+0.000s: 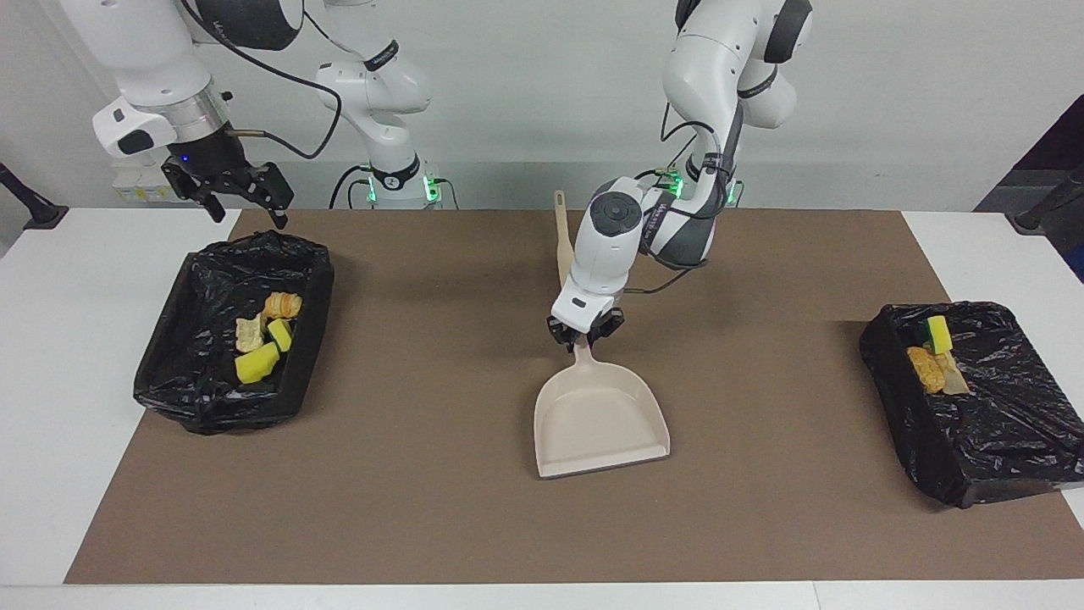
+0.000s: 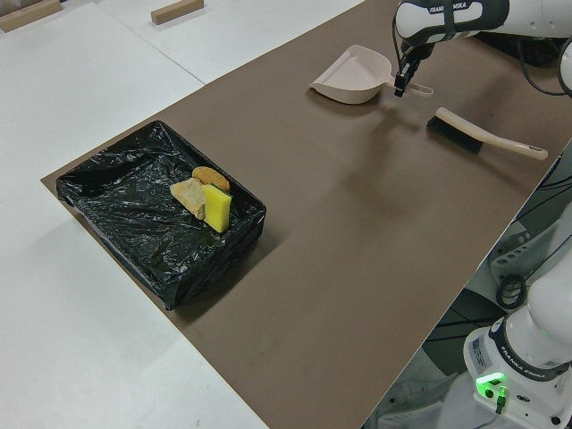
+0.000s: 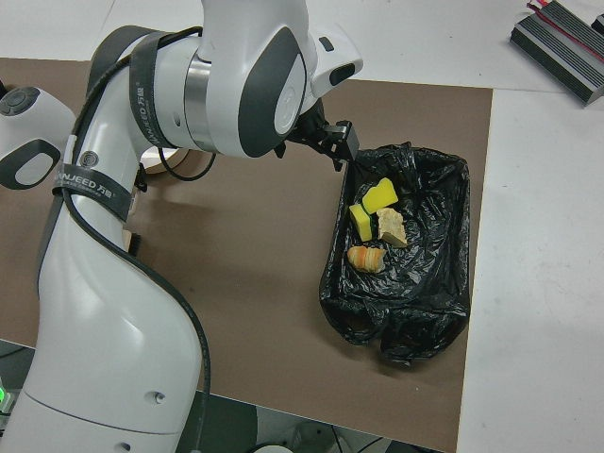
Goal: Sweep and dump trash in bin
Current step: 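Set the dustpan down at the table center with the left gripper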
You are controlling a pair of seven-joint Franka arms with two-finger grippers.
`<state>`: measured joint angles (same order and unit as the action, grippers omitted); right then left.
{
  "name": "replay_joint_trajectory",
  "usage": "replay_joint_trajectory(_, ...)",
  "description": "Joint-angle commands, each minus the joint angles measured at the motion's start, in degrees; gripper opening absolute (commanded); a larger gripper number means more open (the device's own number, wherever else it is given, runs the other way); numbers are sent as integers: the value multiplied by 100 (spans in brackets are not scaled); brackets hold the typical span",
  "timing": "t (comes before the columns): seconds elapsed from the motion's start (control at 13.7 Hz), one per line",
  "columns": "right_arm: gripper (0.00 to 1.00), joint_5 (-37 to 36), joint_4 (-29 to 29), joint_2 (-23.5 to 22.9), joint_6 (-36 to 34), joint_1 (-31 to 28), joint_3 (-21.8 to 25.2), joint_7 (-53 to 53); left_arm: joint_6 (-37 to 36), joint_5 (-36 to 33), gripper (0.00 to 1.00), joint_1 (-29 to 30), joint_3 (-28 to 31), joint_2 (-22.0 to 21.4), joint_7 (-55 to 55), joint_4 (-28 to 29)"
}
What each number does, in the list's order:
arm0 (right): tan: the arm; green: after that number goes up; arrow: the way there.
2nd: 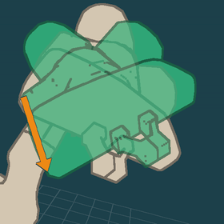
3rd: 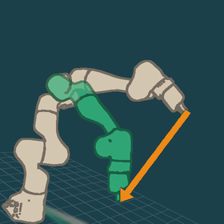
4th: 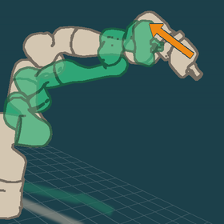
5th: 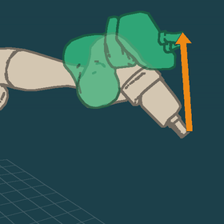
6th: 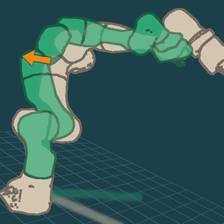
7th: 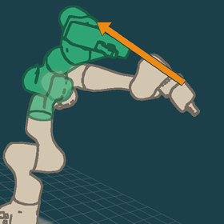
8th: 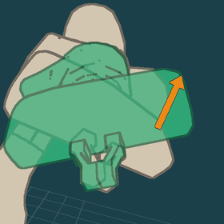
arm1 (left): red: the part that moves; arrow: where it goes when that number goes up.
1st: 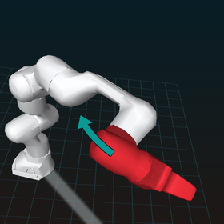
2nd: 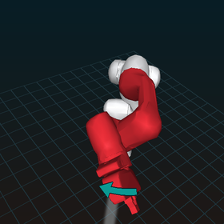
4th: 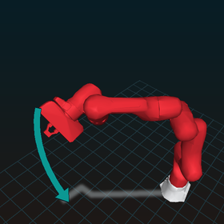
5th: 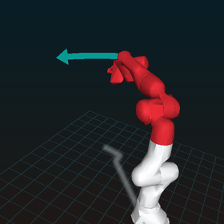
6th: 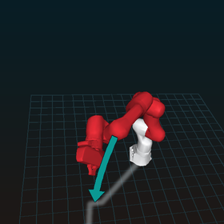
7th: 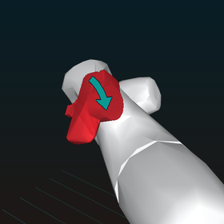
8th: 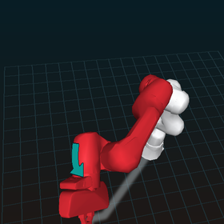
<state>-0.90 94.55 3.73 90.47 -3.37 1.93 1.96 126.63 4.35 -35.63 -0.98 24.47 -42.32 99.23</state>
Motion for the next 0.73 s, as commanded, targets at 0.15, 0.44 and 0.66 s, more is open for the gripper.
replay_joint_trajectory(0.15, 100, -103, -639, 75, -1126, -33, -140, -293, -24, 57, 100, 231, 107, -309, 995, -88)
replay_joint_trajectory(0.44, 100, -173, -191, 374, -646, 47, -166, -336, -463, 57, 100, 705, 116, -811, 2349, -61)
replay_joint_trajectory(0.66, 100, -331, -165, 374, -460, 55, -184, -337, -884, 57, 100, 1328, 116, -1302, 3192, -44)
